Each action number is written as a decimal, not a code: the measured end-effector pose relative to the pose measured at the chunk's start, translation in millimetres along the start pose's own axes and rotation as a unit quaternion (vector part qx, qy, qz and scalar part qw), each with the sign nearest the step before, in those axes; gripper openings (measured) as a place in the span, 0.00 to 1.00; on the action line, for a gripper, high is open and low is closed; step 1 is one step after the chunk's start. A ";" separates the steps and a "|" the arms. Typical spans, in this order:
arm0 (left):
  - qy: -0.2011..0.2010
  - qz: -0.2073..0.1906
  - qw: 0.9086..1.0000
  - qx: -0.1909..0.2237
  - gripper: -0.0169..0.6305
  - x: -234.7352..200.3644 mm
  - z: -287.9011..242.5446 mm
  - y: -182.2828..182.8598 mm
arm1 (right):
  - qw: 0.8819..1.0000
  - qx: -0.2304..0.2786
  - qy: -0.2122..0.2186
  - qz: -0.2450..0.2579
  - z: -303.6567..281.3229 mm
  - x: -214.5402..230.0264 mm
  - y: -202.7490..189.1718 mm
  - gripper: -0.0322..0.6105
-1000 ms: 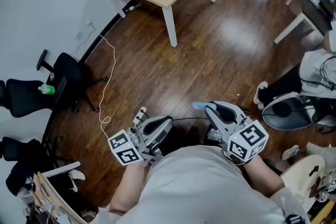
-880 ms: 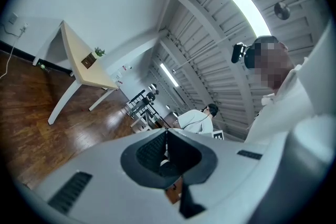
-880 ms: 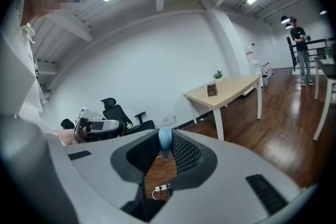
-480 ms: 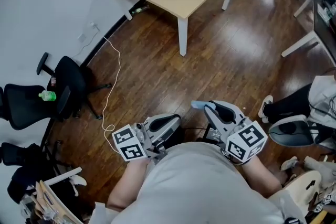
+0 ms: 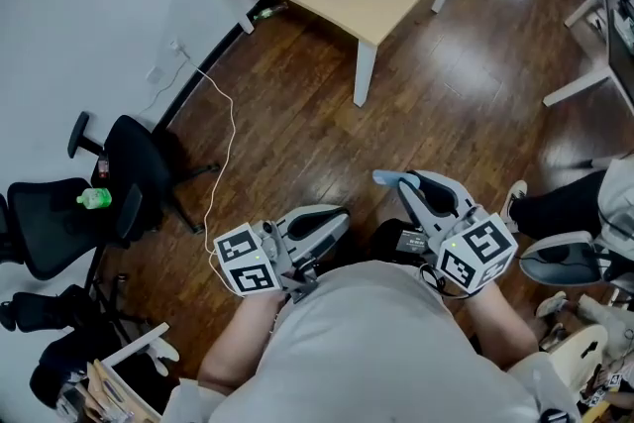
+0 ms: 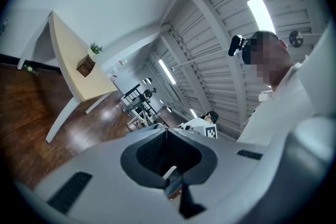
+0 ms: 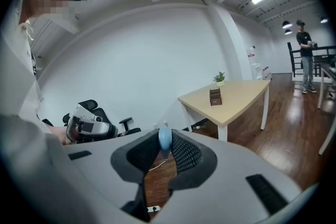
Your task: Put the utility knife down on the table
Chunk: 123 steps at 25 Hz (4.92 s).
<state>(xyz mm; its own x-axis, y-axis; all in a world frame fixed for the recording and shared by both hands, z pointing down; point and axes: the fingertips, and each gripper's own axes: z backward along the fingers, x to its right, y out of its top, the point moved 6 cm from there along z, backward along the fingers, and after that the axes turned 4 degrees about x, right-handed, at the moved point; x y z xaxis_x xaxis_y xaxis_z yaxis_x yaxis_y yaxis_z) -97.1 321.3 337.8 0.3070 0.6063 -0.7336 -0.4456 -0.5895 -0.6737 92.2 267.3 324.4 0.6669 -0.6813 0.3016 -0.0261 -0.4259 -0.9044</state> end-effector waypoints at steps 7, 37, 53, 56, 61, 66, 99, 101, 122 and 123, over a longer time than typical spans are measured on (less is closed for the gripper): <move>0.006 0.011 1.000 0.001 0.03 -33.9 -24.4 23.6 | 0.999 -0.005 0.005 0.032 -44.6 43.4 26.9 0.16; 0.101 0.029 0.994 0.043 0.03 -183.4 -210.7 148.6 | 0.992 -0.058 0.101 0.049 -197.5 263.3 116.4 0.16; 0.023 0.035 0.999 -0.020 0.03 -275.0 -167.2 253.6 | 0.991 -0.090 0.010 0.101 -326.8 264.1 136.7 0.16; 0.020 0.038 0.999 -0.026 0.03 -288.8 -154.3 263.9 | 0.988 -0.095 0.003 0.123 -345.2 263.4 140.2 0.16; 0.019 0.043 0.999 -0.027 0.03 -294.0 -150.3 271.9 | 0.976 -0.107 0.000 0.188 -376.2 280.3 153.9 0.16; 0.035 0.045 0.998 -0.009 0.03 -300.7 -161.0 275.9 | 0.948 -0.105 0.006 0.300 -429.8 309.6 166.7 0.16; 0.106 0.061 0.991 0.049 0.03 -311.4 -168.5 277.7 | 0.870 -0.170 0.064 0.458 -559.2 355.8 120.3 0.16; 0.102 0.060 0.992 0.047 0.03 -311.5 -169.3 278.5 | 0.873 -0.173 0.061 0.452 -559.7 356.2 121.3 0.16; 0.054 0.041 0.997 0.028 0.03 -306.2 -180.2 294.6 | 0.910 -0.167 0.024 0.378 -513.8 355.9 149.8 0.31; 0.051 0.040 0.998 0.026 0.03 -306.1 -180.8 295.3 | 0.914 -0.166 0.019 0.370 -507.9 356.9 152.5 0.31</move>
<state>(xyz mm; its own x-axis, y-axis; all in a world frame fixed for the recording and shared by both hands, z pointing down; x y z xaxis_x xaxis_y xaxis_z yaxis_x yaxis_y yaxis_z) -170.6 -134.9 347.3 0.3516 0.4989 -0.7921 -0.5150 -0.6035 -0.6087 -51.9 -343.1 447.4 0.3493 -0.8735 -0.3391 -0.6885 0.0062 -0.7252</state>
